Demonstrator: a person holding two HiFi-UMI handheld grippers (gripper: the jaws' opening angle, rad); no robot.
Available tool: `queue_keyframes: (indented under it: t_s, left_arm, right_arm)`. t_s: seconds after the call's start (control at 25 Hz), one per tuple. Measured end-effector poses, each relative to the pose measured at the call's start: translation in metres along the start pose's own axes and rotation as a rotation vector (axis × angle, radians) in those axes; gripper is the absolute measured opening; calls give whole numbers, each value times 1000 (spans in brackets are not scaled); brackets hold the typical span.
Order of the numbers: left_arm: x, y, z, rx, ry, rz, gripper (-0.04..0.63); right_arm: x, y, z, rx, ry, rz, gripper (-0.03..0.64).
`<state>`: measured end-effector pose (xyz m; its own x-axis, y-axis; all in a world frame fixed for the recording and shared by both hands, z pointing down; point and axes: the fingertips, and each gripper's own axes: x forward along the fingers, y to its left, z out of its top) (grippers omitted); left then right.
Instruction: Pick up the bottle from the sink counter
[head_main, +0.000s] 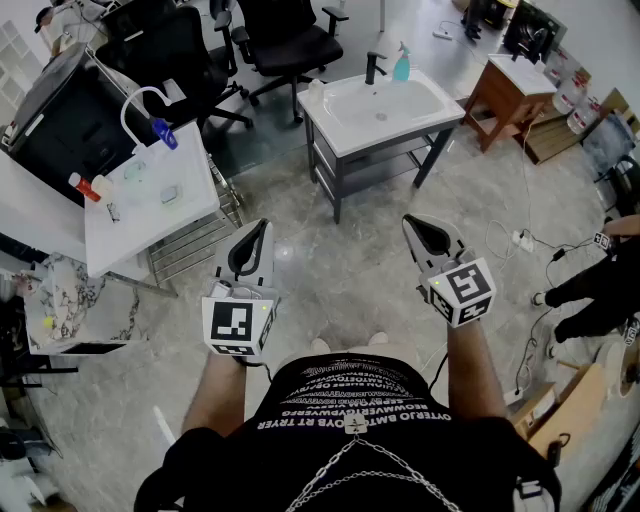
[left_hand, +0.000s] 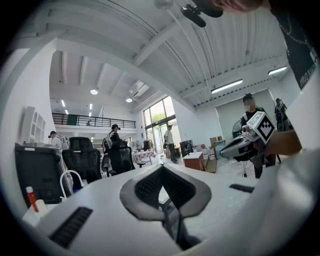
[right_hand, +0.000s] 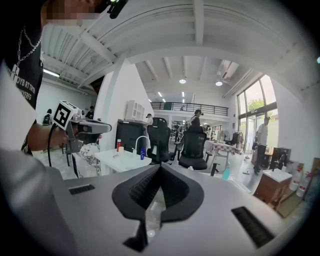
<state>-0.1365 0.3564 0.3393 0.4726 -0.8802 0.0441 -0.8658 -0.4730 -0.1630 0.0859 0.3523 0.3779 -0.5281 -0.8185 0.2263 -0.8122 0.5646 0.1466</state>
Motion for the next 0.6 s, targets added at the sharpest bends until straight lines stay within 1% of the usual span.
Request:
queue_keyframes:
  t_s: [0.12,0.32,0.36,0.44,0.48,0.6]
  left_arm:
    - [-7,4,-1,1,-13,-17,5]
    - [-11,7,-7,1,-16,-33,5]
    - [-10,8,-8,-4,-14,-35,5]
    - [-9,9,-15,-21,-1,-39,5]
    - [-9,10,-21,-26,8,-40,5]
    - [-8,11,-36,-27,24,-37,5]
  right_arm:
    - [0,10,4,10,2,-17,-3]
    - [-6,24,12,5,-20,-17,0]
    - [-7,22,12,8,-21,-20,32]
    - [-7,20,11,27,-19,-16,189]
    - [-7,18,9,39,-19,-12,239]
    - [-7,7,-1,73,-31,-29,290]
